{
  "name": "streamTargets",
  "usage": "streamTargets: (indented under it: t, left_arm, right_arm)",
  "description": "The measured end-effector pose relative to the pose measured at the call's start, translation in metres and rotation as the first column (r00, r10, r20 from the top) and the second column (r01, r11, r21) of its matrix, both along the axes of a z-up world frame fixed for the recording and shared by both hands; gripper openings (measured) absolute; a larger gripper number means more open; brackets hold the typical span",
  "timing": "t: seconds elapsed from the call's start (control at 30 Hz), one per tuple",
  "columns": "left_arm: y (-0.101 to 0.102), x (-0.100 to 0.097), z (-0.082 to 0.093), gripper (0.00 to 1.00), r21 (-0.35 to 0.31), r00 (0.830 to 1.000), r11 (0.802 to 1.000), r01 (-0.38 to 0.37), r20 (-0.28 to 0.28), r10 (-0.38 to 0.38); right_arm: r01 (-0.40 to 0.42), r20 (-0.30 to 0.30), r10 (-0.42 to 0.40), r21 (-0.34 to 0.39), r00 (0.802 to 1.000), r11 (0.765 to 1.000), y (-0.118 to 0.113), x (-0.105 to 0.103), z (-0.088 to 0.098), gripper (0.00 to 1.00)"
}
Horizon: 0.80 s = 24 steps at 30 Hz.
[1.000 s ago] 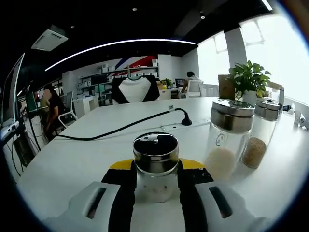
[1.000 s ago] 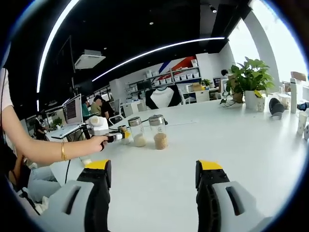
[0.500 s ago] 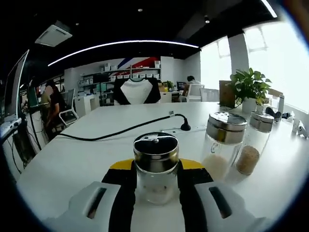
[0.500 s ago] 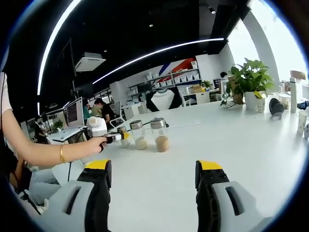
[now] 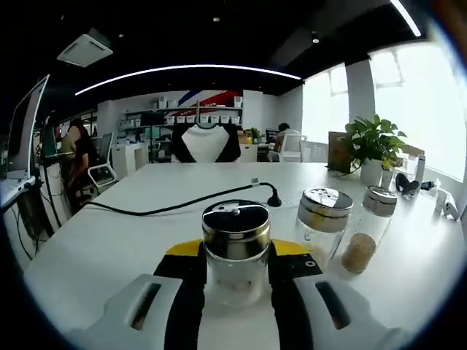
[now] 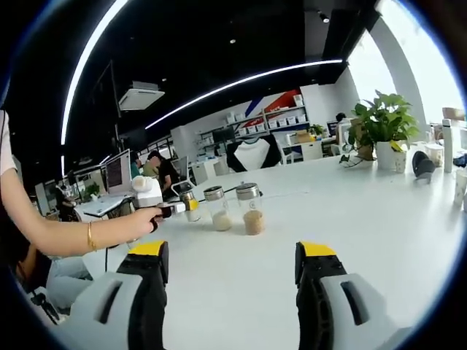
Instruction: Rotate the seasoning bottle until the label or dispensing opening points toward the visible target arrow and the bottle remains upright within the marked orientation range
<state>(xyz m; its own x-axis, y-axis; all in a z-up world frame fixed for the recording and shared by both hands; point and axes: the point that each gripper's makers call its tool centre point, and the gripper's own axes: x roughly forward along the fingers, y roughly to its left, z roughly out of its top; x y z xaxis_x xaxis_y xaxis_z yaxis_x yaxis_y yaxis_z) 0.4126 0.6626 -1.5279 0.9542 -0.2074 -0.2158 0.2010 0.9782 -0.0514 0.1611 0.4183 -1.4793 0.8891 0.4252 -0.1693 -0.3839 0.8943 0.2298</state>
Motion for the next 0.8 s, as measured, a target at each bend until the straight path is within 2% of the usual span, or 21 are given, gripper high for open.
streamTargets:
  t: [0.17,0.27,0.43,0.6,0.7,0.8]
  left_arm:
    - [-0.006,-0.011,0.017,0.34,-0.027,0.999,0.999,0.025,0.029,-0.025]
    - [-0.011,-0.020,0.024,0.34,-0.010,0.998,0.999,0.049,0.040,-0.049]
    - [-0.021,-0.040,0.037,0.34,-0.021,0.993,0.994,0.103,0.059,-0.101]
    - [-0.038,-0.064,0.044,0.34,-0.019,0.981,0.983,0.181,0.077,-0.179]
    - [-0.052,-0.082,0.046,0.34,-0.076,0.964,0.963,0.259,0.078,-0.253]
    - [-0.061,-0.097,0.045,0.34,-0.024,0.947,0.948,0.317,0.072,-0.314]
  right_arm:
    - [-0.022,0.011,0.022,-0.002,1.000,1.000,0.009,0.000,0.002,0.70]
    - [-0.034,0.016,0.034,-0.005,0.999,0.999,0.013,-0.001,0.003,0.70]
    - [-0.053,0.015,0.053,-0.006,0.998,0.999,0.019,-0.004,0.001,0.69]
    - [-0.068,0.015,0.068,-0.005,0.998,0.998,0.026,-0.007,0.000,0.69]
    - [-0.087,0.013,0.087,-0.013,0.996,0.996,0.031,-0.010,-0.001,0.69]
    - [-0.100,0.014,0.100,-0.019,0.995,0.995,0.036,-0.012,-0.001,0.69]
